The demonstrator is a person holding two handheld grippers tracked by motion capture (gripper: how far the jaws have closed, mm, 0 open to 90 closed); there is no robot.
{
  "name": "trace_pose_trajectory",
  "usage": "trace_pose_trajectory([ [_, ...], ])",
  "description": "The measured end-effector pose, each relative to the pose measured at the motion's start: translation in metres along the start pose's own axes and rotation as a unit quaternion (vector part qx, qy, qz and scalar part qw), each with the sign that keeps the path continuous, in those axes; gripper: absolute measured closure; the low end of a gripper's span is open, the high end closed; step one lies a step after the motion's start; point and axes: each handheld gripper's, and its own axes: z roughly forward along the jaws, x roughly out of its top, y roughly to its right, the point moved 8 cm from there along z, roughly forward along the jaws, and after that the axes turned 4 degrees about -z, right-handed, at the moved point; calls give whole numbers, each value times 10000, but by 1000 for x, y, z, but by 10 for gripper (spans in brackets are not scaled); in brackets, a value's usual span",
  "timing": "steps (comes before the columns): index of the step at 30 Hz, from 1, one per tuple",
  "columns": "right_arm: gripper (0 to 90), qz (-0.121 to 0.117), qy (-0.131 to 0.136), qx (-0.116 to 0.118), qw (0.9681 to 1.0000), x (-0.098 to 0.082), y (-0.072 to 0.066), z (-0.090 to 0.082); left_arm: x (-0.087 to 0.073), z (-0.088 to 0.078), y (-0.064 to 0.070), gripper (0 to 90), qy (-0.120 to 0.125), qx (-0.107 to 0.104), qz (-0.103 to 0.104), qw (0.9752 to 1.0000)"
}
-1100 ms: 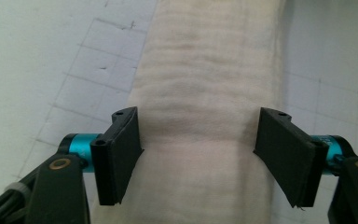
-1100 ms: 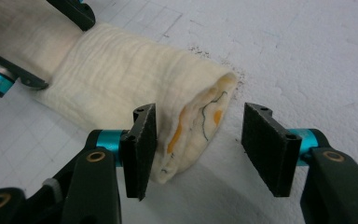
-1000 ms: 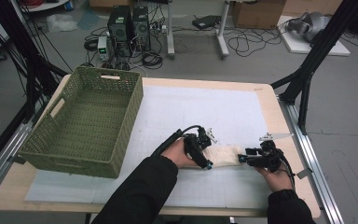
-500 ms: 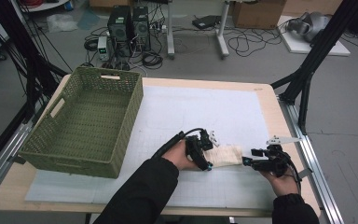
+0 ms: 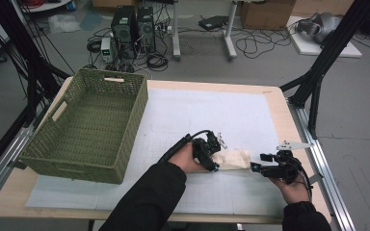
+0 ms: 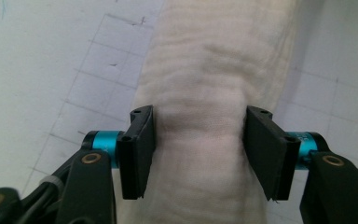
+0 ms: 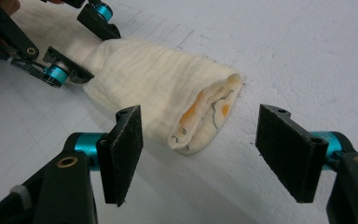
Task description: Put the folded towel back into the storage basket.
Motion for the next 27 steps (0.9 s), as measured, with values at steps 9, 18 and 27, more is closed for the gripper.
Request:
trace_pose_trajectory([
  [9,301,-18,5,16,10000,1,0,3,2,-2,-8,703,-19,156,-96,9998],
  [18,280,-33,16,18,10000,-1,0,4,3,-2,-11,781,-31,243,-224,9995],
  [27,215,-203,44,101,9997,-1,-3,8,-1,-8,-12,791,28,260,-533,9982],
])
